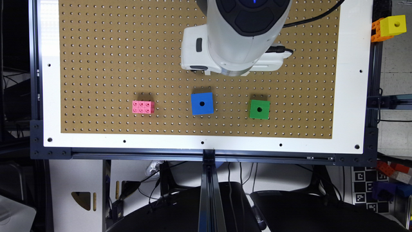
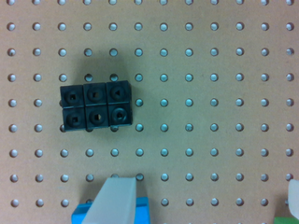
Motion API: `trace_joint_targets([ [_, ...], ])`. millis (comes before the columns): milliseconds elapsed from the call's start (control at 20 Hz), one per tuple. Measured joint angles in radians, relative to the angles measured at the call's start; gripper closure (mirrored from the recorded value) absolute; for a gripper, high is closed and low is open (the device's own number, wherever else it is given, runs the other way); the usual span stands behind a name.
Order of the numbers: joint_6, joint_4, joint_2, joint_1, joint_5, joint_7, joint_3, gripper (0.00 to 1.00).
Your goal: Pick up green block.
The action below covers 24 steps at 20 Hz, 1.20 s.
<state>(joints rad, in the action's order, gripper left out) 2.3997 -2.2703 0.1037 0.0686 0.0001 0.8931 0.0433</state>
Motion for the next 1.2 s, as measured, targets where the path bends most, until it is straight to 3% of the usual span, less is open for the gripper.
trace_joint_targets([
  [300,0.000,0.000,0.000,0.000,0.0000,0.000,0.003,0.00],
  [400,0.000,0.009,0.001,0.001,0.0000,0.005,0.015,0.00],
  [500,0.000,0.032,0.013,0.001,0.0000,0.027,0.041,0.00],
  [650,0.000,0.103,0.069,0.001,-0.0011,0.065,0.081,0.00],
  [800,0.000,0.203,0.158,0.002,-0.0070,0.089,0.107,0.00],
  [1000,-0.018,0.314,0.250,0.009,-0.0087,0.106,0.124,0.00],
  [1100,-0.029,0.337,0.265,0.016,-0.0088,0.116,0.130,0.00],
  [1200,-0.033,0.341,0.265,0.021,-0.0089,0.124,0.133,0.00],
])
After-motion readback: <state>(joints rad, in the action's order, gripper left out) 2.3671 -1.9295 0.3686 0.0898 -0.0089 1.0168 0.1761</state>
